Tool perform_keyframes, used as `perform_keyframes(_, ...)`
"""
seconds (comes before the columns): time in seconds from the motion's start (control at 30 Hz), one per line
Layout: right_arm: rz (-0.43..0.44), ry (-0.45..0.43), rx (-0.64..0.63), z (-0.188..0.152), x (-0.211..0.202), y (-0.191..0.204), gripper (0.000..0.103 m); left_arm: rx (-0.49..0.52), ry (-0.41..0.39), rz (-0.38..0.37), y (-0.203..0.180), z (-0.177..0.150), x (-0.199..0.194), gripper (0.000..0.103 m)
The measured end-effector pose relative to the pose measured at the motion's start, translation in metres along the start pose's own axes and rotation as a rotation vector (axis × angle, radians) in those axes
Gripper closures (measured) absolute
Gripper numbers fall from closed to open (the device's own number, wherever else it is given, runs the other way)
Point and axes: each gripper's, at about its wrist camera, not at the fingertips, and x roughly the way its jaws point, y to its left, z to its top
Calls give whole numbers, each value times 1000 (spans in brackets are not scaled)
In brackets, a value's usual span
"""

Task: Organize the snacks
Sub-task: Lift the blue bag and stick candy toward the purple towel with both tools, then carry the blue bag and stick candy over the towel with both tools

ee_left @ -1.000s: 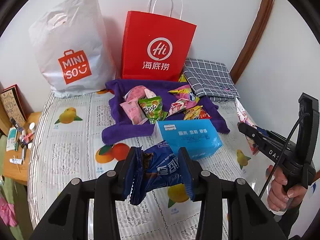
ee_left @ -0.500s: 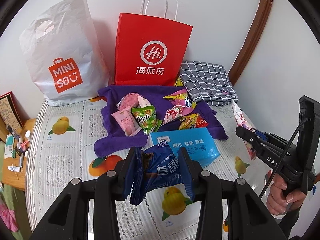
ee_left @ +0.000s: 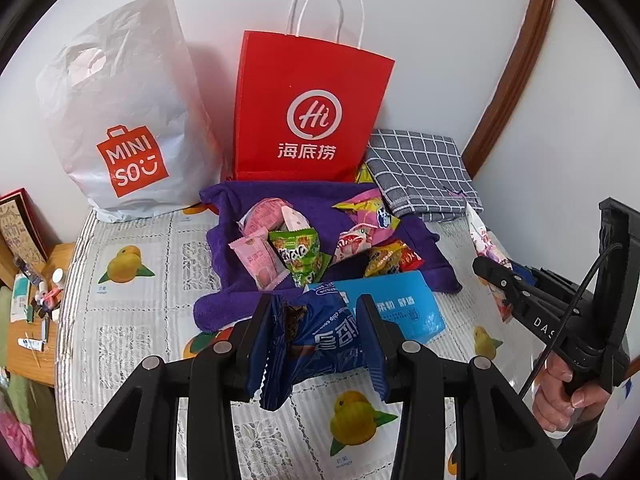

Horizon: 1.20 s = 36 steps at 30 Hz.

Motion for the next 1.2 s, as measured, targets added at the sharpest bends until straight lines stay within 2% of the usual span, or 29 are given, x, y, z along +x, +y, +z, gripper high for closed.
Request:
perform_keyframes(0.7,9,-6,-39,14,10,9,82,-12,-21,9,6,14,-4,64)
perform_keyframes(1.2,10,-10,-54,27,24,9,82,-13,-10,30,13,26,10,64)
